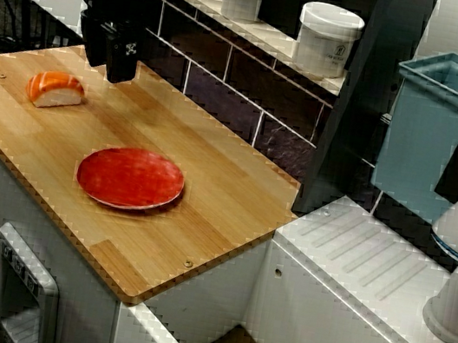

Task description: Put the object on the plate

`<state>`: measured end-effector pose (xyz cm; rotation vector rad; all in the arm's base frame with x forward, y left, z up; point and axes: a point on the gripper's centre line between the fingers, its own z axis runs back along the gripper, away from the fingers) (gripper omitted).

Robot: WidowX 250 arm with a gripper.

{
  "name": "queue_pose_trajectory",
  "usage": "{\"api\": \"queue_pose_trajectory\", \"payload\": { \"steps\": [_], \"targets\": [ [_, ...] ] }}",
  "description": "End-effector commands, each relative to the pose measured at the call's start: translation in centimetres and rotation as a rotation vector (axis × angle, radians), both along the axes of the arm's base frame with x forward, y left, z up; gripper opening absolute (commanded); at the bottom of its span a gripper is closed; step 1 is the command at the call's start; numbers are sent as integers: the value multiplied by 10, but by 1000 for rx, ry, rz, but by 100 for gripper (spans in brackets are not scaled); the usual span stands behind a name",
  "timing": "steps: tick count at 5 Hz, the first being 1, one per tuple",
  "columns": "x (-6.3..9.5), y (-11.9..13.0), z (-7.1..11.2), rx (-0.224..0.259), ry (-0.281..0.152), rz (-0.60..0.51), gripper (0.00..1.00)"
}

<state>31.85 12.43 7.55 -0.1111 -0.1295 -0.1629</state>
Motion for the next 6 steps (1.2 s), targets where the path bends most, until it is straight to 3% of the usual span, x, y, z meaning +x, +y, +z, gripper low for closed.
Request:
{"api": "queue_pose_trajectory", "payload": {
  "steps": [1, 2, 3, 4, 5, 6],
  "targets": [
    [0, 0, 0, 0, 0, 0, 100],
    [-8, 16, 10, 26, -17, -7, 100],
    [-15, 32, 32, 61, -83, -4, 100],
    [-22, 45, 41, 51, -92, 13, 100],
    [-28, 51, 34, 74, -118, 37, 100],
    [-31, 49, 16, 101, -112, 0, 100]
  ]
}}
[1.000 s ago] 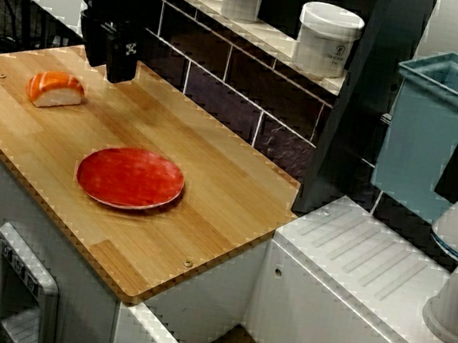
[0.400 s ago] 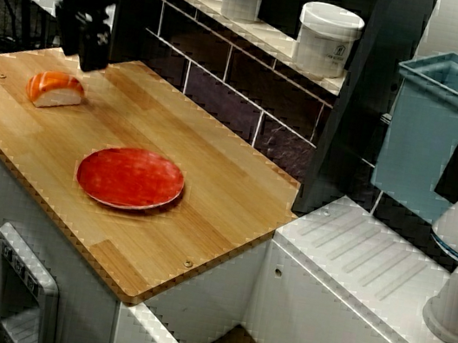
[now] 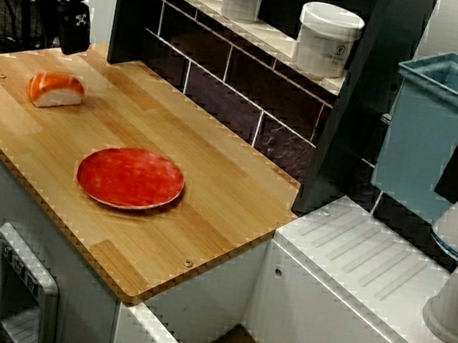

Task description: Put the object on the plate

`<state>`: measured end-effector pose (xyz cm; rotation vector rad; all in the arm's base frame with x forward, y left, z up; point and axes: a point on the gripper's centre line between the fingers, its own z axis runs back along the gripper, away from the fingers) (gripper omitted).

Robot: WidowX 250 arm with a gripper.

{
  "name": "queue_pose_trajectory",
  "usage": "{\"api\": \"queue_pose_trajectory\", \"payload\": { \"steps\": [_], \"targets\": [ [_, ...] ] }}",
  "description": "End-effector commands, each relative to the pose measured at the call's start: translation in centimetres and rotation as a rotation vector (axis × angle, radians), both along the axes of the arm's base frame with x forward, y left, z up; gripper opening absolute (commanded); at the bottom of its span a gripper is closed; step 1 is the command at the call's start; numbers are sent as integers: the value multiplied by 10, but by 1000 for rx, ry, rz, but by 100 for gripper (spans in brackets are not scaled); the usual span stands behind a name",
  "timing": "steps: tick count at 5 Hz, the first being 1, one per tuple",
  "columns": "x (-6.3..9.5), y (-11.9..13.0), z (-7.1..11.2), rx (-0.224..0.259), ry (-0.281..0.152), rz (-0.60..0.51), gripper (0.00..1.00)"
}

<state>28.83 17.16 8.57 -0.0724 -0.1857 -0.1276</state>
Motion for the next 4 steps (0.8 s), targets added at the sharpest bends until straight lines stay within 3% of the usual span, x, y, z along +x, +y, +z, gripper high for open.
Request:
{"api": "queue_pose_trajectory", "payload": {
  "steps": [1, 4],
  "targets": [
    [-7, -1, -6, 85, -39, -75, 100],
    [-5, -2, -27, 105, -34, -60, 100]
  ]
}}
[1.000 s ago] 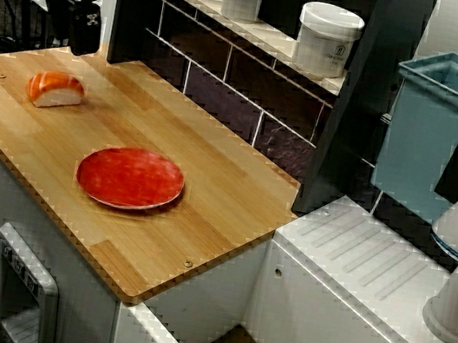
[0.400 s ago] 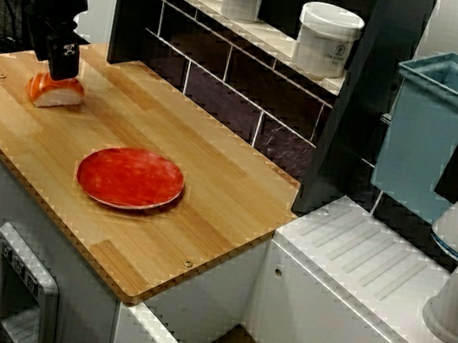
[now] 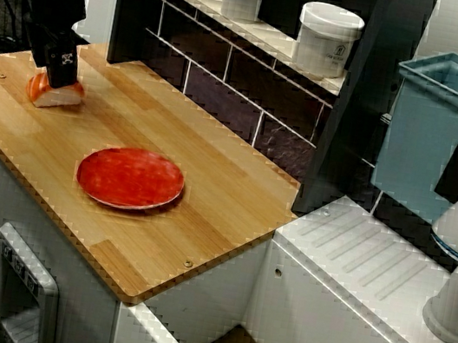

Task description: Put the object on the plate

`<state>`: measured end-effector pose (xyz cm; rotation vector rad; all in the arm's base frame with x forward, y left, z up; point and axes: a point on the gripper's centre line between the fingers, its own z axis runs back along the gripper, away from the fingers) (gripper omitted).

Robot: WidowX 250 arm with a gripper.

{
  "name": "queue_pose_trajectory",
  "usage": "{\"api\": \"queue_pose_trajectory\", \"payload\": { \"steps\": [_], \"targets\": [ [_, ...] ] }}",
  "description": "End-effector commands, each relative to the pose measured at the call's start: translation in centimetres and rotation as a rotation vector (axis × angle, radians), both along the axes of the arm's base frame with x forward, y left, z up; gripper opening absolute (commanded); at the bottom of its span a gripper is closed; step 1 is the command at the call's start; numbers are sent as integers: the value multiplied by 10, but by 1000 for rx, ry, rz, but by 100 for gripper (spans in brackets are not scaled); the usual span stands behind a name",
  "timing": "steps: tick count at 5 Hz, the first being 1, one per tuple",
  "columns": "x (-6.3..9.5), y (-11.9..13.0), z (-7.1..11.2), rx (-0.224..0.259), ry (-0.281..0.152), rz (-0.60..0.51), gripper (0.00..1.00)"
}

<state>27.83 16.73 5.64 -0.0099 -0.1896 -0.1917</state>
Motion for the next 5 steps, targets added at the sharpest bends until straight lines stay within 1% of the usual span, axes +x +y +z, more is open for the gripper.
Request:
{"api": "queue_pose_trajectory", "payload": {
  "steps": [1, 2, 3, 4, 5],
  "targets": [
    [4, 2, -5, 54, -17, -1, 100],
    [4, 1, -5, 37, -21, -4, 69],
    [5, 1, -3, 43, -17, 1, 0],
    [8, -1, 7, 27, -19, 3, 0],
    [11, -14, 31, -17, -13, -16, 0]
  ]
}}
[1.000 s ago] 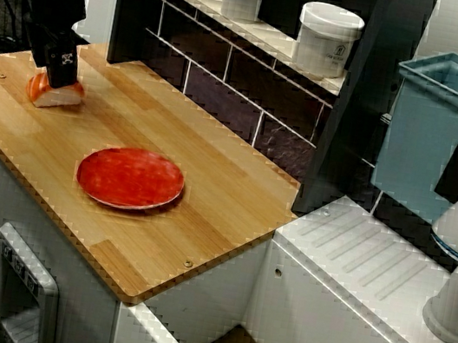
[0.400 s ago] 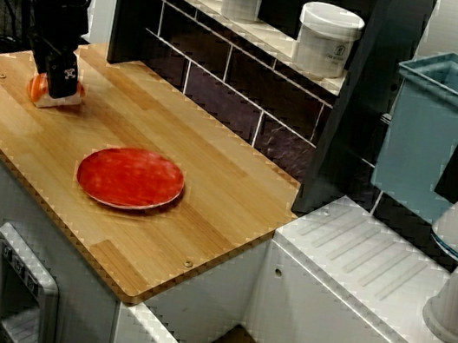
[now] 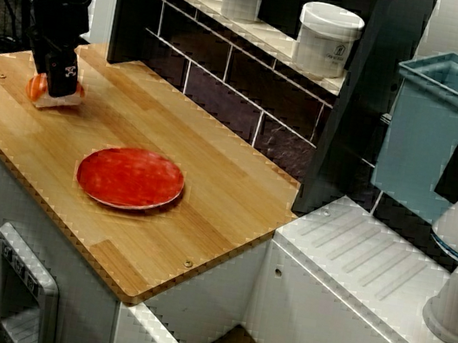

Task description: Put the object on the plate

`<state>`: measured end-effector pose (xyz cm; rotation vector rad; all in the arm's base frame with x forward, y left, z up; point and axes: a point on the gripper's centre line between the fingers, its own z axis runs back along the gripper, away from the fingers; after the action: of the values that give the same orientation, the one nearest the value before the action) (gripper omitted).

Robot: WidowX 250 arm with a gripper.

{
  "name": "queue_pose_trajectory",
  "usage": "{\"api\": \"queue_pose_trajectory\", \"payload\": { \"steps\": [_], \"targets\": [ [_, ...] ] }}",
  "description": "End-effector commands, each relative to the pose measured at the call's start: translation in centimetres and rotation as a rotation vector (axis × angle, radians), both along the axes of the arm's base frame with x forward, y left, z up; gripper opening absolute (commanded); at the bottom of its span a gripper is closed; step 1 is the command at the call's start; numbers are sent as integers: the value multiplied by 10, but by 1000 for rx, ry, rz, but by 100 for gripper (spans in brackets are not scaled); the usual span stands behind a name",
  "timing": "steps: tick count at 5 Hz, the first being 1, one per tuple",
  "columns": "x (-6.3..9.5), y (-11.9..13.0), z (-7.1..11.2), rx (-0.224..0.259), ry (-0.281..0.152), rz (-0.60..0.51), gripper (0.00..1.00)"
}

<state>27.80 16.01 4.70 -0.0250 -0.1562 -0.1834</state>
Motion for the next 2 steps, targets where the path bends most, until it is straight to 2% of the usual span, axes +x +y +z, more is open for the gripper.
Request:
{"api": "queue_pose_trajectory", "payload": {
  "steps": [1, 2],
  "targets": [
    [9, -33, 63, -24, -50, -72, 0],
    [3, -61, 65, -30, -26, -130, 0]
  ]
}}
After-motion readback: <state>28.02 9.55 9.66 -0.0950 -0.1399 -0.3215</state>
